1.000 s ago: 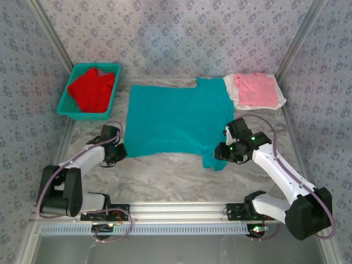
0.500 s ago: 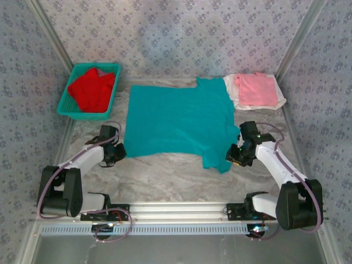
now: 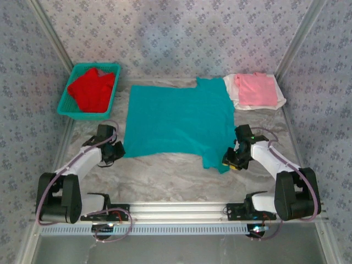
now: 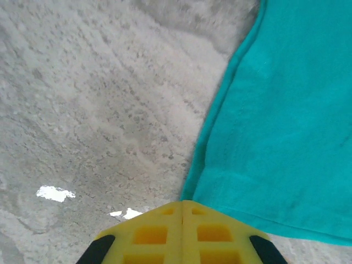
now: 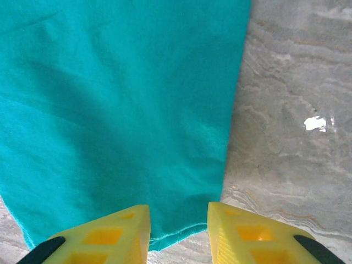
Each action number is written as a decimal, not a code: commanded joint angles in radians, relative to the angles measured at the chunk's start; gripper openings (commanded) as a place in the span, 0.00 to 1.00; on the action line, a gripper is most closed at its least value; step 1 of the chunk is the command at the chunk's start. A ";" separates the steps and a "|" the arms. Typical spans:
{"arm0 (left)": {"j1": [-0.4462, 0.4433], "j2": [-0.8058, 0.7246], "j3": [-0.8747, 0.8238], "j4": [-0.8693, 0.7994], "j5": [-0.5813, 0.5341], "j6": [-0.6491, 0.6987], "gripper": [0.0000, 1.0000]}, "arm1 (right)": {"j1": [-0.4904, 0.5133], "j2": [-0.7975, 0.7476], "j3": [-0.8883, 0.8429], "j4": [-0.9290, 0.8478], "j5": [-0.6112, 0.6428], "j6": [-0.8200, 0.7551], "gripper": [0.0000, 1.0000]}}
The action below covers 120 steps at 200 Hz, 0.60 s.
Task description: Fold and stack the t-shirts
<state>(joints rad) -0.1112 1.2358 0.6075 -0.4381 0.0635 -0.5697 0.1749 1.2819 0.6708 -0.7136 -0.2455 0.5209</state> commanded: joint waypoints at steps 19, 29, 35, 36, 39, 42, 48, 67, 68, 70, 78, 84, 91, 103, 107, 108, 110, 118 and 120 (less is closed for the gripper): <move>0.014 0.035 0.020 0.045 0.070 -0.009 0.39 | 0.014 0.027 -0.023 0.043 -0.014 0.037 0.36; 0.014 0.069 0.029 0.056 0.083 -0.006 0.42 | 0.017 0.035 -0.025 0.046 -0.017 0.039 0.37; 0.012 0.088 0.036 0.058 0.087 -0.002 0.42 | 0.020 0.036 -0.026 0.051 -0.015 0.041 0.37; 0.012 0.091 0.037 0.059 0.087 -0.001 0.42 | 0.020 0.037 -0.027 0.052 -0.015 0.042 0.37; 0.012 0.100 0.040 0.058 0.088 0.002 0.42 | 0.021 0.037 -0.029 0.054 -0.015 0.045 0.37; 0.012 0.109 0.044 0.058 0.088 0.005 0.42 | 0.021 0.037 -0.032 0.056 -0.015 0.046 0.37; 0.012 0.123 0.048 0.062 0.089 0.010 0.43 | 0.023 0.035 -0.036 0.063 -0.014 0.047 0.37; 0.012 0.157 0.055 0.081 0.094 0.016 0.42 | 0.026 0.037 -0.046 0.075 -0.006 0.049 0.37; 0.011 0.159 0.055 0.083 0.095 0.017 0.42 | 0.026 0.036 -0.046 0.076 -0.005 0.050 0.37; 0.011 0.162 0.055 0.087 0.097 0.017 0.42 | 0.025 0.037 -0.046 0.077 -0.005 0.051 0.37; 0.010 0.175 0.055 0.100 0.102 0.019 0.41 | 0.025 0.037 -0.052 0.084 -0.002 0.052 0.37; 0.007 0.183 0.057 0.107 0.104 0.019 0.38 | 0.026 0.037 -0.056 0.091 0.000 0.053 0.37; 0.005 0.191 0.058 0.115 0.107 0.021 0.31 | 0.026 0.037 -0.060 0.098 0.000 0.057 0.37; 0.000 0.201 0.061 0.123 0.113 0.021 0.21 | 0.026 0.041 -0.066 0.105 0.002 0.060 0.36; -0.003 0.203 0.061 0.128 0.115 0.021 0.19 | 0.026 0.041 -0.068 0.107 0.003 0.061 0.36; -0.004 0.203 0.062 0.128 0.116 0.021 0.18 | 0.026 0.042 -0.069 0.108 0.003 0.061 0.36; -0.006 0.205 0.063 0.129 0.118 0.021 0.17 | 0.025 0.041 -0.070 0.108 0.003 0.062 0.36; -0.015 0.207 0.064 0.133 0.121 0.021 0.14 | 0.026 0.041 -0.075 0.108 0.007 0.062 0.36; -0.018 0.206 0.065 0.134 0.121 0.021 0.13 | 0.026 0.041 -0.076 0.108 0.009 0.062 0.36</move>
<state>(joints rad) -0.0963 1.4036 0.6476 -0.4099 0.1009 -0.5564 0.1951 1.3148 0.6140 -0.6132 -0.2501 0.5617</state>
